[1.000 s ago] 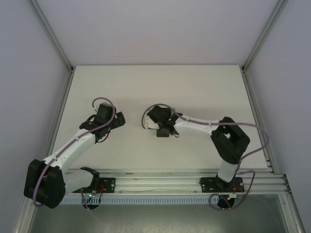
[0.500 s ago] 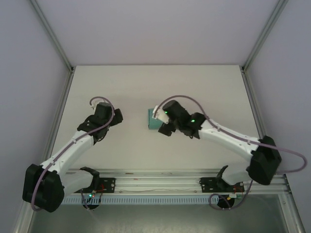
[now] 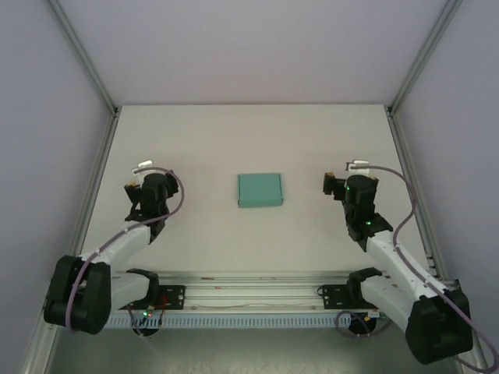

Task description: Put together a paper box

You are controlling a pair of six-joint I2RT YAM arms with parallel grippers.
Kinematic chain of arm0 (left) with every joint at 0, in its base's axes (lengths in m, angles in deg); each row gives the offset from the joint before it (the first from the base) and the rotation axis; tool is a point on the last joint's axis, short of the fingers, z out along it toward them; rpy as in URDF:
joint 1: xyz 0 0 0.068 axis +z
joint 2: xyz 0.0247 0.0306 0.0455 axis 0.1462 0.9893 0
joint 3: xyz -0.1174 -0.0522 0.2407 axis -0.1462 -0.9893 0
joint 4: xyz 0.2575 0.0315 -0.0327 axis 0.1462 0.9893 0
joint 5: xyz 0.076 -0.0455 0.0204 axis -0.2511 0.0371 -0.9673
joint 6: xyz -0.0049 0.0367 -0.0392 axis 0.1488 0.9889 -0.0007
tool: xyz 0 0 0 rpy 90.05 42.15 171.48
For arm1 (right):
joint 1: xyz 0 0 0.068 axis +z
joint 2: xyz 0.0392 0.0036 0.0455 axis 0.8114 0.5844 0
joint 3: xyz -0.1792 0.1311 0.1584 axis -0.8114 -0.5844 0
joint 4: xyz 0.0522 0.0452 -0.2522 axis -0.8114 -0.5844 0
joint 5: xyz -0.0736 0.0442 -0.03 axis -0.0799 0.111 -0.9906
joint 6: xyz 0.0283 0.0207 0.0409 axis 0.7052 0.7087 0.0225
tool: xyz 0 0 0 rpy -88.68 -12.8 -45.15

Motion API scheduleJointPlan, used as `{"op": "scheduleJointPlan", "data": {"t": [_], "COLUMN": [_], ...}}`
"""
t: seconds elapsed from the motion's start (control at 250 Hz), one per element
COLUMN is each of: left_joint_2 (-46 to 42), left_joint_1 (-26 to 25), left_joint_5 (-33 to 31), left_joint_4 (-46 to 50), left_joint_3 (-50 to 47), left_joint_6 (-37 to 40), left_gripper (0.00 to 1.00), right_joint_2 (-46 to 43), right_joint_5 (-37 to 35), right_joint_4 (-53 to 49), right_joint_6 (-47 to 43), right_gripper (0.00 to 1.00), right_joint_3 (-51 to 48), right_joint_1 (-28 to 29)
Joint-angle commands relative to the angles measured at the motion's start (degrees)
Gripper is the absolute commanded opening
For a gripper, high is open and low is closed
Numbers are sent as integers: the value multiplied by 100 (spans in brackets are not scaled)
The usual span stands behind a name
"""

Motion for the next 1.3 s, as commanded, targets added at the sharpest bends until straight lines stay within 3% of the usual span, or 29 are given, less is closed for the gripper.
{"op": "scheduleJointPlan", "data": {"t": [0.0, 0.064, 0.132, 0.32, 0.468, 0.536, 0.612, 0.688, 0.855, 0.903, 0.963, 1.035, 1.103, 1.295], "left_joint_2": [472, 787, 762, 1101, 2290, 1805, 2035, 1896, 1941, 1965, 1929, 1948, 1943, 1944], "left_joint_1": [146, 201, 265, 325, 621, 640, 732, 747, 747, 747, 747, 745, 747, 746], "left_joint_5": [202, 237, 401, 724, 950, 1100, 1198, 1208, 1204, 1191, 1201, 1201, 1202, 1209], "left_joint_4": [-1502, -2057, -1920, -2352, -4910, -3301, -3941, -3495, -3608, -3696, -3566, -3630, -3601, -3610], "left_joint_3": [-317, -470, -397, -303, -901, -516, -663, -554, -576, -590, -566, -577, -571, -568], "left_joint_6": [473, 414, 323, 894, 956, 704, 735, 659, 680, 698, 679, 697, 698, 697], "left_gripper": [100, 100, 100, 100, 100, 100, 100, 100, 100, 100, 100, 100, 100, 100], "right_joint_2": [269, 534, 760, 1719, 2810, 3087, 3305, 3232, 3176, 3162, 3486, 3167, 3381, 3286], "right_joint_5": [-97, -188, -388, 59, 40, -86, 439, 722, 795, 842, 761, 648, 815, 825], "right_joint_4": [1592, 2148, 2392, 3188, 3247, 3070, 2821, 2582, 2676, 3225, 4782, 3745, 4098, 3788], "right_joint_6": [387, 379, 425, 153, 164, 356, 594, 719, 696, 682, 728, 805, 648, 650], "right_gripper": [100, 100, 100, 100, 100, 100, 100, 100, 100, 100, 100, 100, 100, 100], "right_joint_3": [-423, -590, -581, -454, -11, 245, 501, 547, 447, 87, -457, -206, -210, -134], "right_joint_1": [-155, -248, -319, -586, -682, -793, -1130, -1309, -1354, -1359, -1354, -1368, -1334, -1333]}}
